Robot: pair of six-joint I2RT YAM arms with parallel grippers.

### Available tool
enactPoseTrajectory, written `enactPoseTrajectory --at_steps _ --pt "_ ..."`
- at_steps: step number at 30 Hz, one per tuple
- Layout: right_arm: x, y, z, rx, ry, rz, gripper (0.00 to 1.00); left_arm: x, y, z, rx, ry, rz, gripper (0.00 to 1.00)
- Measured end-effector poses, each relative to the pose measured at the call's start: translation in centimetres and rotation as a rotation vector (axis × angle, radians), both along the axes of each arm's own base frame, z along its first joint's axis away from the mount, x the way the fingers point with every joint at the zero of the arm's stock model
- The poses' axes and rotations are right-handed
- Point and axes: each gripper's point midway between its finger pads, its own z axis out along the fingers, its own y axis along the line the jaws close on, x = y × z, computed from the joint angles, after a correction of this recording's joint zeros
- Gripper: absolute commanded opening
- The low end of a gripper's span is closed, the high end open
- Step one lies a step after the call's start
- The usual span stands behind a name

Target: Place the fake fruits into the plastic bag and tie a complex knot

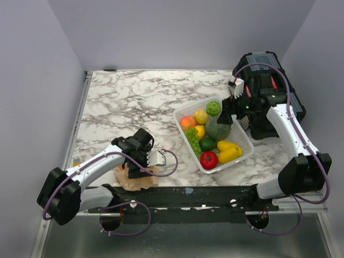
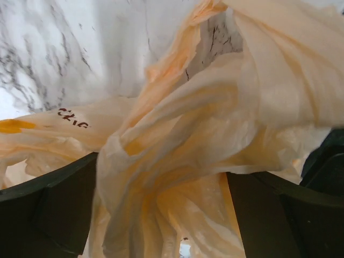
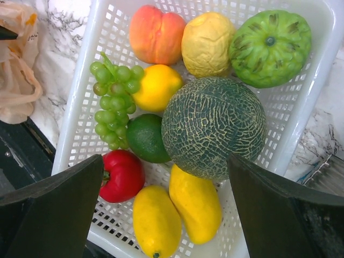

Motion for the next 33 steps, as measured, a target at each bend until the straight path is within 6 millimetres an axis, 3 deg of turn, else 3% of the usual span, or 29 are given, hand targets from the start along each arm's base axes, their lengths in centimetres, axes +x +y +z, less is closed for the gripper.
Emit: enactPoseTrajectory --at_steps 3,7,9,11,16,20,25,29,33 --pt "-0.1 0.0 -0.3 0.0 0.006 0.0 1.0 -0.2 0.8 -1.4 0.05 0.01 -0.002 0.5" --pt "0.0 0.2 -0.6 0.014 0.014 0.006 1.0 0.1 0.3 -1.0 0.024 0.003 0.031 0.26" --pt "0.2 0.5 -0.4 0.033 0.009 0.007 1.0 0.5 -0.7 0.7 -0.052 -0.005 0.081 0.13" --pt "0.5 1.0 -0.1 0.056 0.012 0.013 1.0 1.8 -2.5 4.3 -0.198 -0.046 0.155 0.0" --pt "2.1 4.0 1.4 0.082 0.002 0.082 1.0 6.2 -4.8 15.4 -0.6 -0.157 0.408 0.0" --pt "1.4 7.3 2.0 0.116 0.018 0.155 1.0 8.4 -4.6 20.2 -0.812 -0.132 0.649 0.0" --pt "-1.0 11.7 2.5 0.142 0.012 0.269 1.0 10.5 -3.6 22.2 -1.062 0.044 0.938 0.0" --pt "-4.2 15.8 2.3 0.127 -0.015 0.413 1.0 11.0 -4.2 21.5 -1.194 0.309 1.081 0.0" --pt "-6.6 18.4 2.1 0.089 -0.068 0.526 1.0 10.5 -5.2 21.2 -1.226 0.496 1.119 0.0"
